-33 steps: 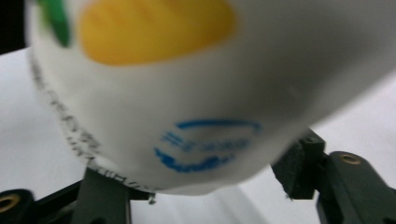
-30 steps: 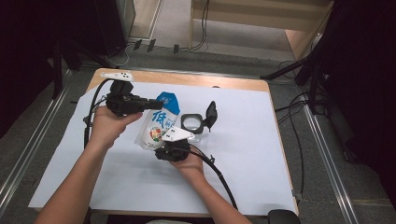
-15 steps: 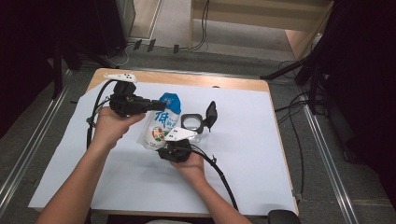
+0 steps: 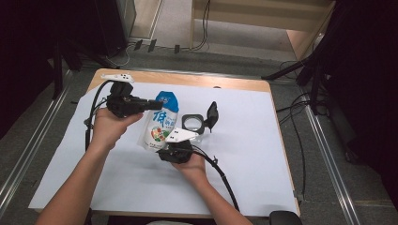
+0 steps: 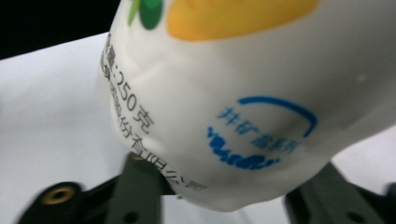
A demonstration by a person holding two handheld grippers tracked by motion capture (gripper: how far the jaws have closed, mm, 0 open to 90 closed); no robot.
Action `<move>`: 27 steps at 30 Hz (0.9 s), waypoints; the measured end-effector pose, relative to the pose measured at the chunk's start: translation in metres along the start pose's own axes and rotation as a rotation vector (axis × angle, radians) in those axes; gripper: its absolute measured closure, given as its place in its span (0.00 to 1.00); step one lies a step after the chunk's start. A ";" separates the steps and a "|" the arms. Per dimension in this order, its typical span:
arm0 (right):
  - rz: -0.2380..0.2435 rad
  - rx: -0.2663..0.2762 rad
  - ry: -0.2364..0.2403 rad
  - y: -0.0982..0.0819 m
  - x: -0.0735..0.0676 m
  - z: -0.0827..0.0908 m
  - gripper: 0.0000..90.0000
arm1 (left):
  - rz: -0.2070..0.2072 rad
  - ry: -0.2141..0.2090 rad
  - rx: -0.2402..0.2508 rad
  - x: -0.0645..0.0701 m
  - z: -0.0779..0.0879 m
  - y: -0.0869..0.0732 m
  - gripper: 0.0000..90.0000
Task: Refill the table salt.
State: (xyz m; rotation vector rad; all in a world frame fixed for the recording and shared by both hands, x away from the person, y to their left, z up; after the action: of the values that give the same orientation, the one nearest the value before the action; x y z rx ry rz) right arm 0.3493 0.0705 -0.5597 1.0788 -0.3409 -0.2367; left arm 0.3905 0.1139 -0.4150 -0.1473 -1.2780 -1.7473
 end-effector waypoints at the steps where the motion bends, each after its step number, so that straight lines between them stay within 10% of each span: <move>1: 0.010 -0.003 -0.020 0.000 0.001 0.000 0.56 | 0.007 0.004 0.007 -0.001 0.001 0.001 1.00; 27: -0.010 0.034 0.017 -0.002 -0.006 0.005 0.77 | -0.002 -0.035 -0.014 0.003 0.000 -0.003 1.00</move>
State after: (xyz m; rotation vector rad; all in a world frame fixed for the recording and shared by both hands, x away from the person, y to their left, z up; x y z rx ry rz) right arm 0.3421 0.0669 -0.5604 1.1161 -0.3256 -0.2316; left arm 0.3870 0.1124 -0.4154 -0.1853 -1.2916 -1.7630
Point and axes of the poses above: each handheld gripper's, and its own axes: z roughly backward along the jaws, y roughly out of its top, x roughly to its right, the point moved 10 cm from there along -z, roughly forward along the jaws, and after that the axes turned 15 degrees about z, right-handed, at the moved point
